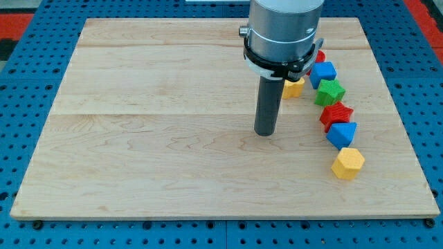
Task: Push the yellow hexagon towards the center right
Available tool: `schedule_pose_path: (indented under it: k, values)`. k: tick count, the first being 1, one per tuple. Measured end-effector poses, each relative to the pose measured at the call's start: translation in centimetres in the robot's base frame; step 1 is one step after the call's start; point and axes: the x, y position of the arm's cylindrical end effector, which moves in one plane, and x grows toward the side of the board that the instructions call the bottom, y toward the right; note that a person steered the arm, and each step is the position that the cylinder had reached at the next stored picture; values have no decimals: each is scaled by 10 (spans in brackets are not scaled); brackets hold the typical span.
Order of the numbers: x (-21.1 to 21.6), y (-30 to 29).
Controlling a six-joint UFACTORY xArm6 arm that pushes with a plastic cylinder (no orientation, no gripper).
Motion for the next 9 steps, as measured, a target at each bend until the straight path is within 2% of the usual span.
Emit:
schedule_pose_path:
  k: [4,5,6,7,9]
  values:
    - [5,0]
    - [18,-7]
    - [75,-24]
    - [111,7]
    - [118,0]
